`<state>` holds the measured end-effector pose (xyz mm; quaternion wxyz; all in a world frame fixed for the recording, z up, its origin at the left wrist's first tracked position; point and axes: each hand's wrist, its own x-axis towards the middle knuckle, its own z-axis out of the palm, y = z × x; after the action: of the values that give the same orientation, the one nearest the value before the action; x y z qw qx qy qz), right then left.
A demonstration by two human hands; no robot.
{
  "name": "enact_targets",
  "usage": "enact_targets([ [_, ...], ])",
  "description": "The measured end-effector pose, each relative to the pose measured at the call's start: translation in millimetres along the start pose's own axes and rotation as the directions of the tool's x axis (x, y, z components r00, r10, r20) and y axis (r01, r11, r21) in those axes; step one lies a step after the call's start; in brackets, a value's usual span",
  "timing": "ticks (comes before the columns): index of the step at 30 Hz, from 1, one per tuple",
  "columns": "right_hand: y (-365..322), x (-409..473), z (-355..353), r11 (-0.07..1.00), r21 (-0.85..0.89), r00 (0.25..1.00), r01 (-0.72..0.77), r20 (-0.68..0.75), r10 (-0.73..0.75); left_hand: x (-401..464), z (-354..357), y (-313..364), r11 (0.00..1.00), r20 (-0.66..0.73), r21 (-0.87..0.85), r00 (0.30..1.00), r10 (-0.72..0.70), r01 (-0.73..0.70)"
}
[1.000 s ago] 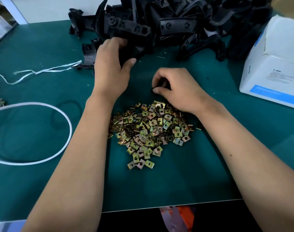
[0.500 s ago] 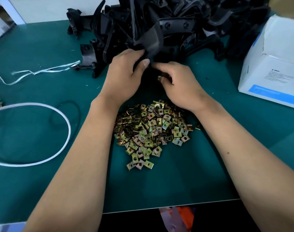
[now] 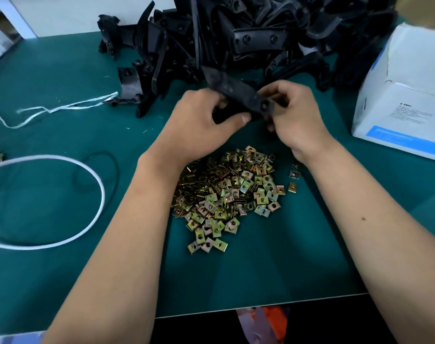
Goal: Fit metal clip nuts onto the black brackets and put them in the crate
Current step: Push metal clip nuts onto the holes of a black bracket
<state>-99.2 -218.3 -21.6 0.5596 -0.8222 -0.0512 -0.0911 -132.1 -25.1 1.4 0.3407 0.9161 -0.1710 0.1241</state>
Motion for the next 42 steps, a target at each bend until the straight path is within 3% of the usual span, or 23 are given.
enact_targets([
  [4, -2, -3, -3, 0.997, 0.078, 1.000, -0.002, 0.008, 0.001, 2, 11, -5, 0.991, 0.081, 0.133, 0.997, -0.011, 0.000],
  [10, -7, -5, -3, 0.965, 0.238, 0.990, -0.111, 0.115, 0.086, 7, 6, -21, 0.980, -0.151, 0.067, 0.973, -0.176, 0.188],
  [15, -8, -8, -2, 0.953, 0.284, 0.985, -0.102, 0.161, 0.058, 9, -1, -30, 0.920, -0.327, 0.232, 0.917, -0.230, 0.314],
  [18, -9, -8, -2, 0.937, 0.334, 0.987, -0.105, 0.153, 0.056, 9, -8, -28, 0.942, -0.399, 0.183, 0.897, -0.191, 0.281],
  [20, -10, -8, -3, 0.924, 0.365, 0.986, -0.118, 0.154, 0.065, 7, -10, -25, 0.974, -0.361, 0.089, 0.918, -0.162, 0.206],
  [22, -11, -8, -3, 0.918, 0.379, 0.985, -0.118, 0.161, 0.061, 5, -11, -19, 0.982, -0.282, -0.110, 0.943, -0.178, 0.153],
  [25, -12, -9, -2, 0.916, 0.383, 0.984, -0.119, 0.169, 0.058, 4, -11, -14, 0.928, -0.174, -0.344, 0.962, -0.212, 0.143],
  [28, -13, -9, -2, 0.923, 0.367, 0.986, -0.116, 0.152, 0.063, 2, -10, -15, 0.872, -0.149, -0.465, 0.957, -0.250, 0.155],
  [31, -13, -9, -2, 0.925, 0.359, 0.982, -0.125, 0.178, 0.064, 0, -14, -20, 0.875, -0.123, -0.463, 0.967, -0.222, 0.142],
  [38, -15, -12, 1, 0.966, 0.229, 0.960, -0.121, 0.275, 0.055, -2, -16, -24, 0.953, 0.024, -0.265, 0.990, -0.142, 0.143],
  [42, -17, -14, 2, 0.986, 0.154, 0.950, -0.064, 0.311, 0.013, -2, -16, -24, 0.961, 0.018, -0.248, 0.993, -0.120, 0.120],
])
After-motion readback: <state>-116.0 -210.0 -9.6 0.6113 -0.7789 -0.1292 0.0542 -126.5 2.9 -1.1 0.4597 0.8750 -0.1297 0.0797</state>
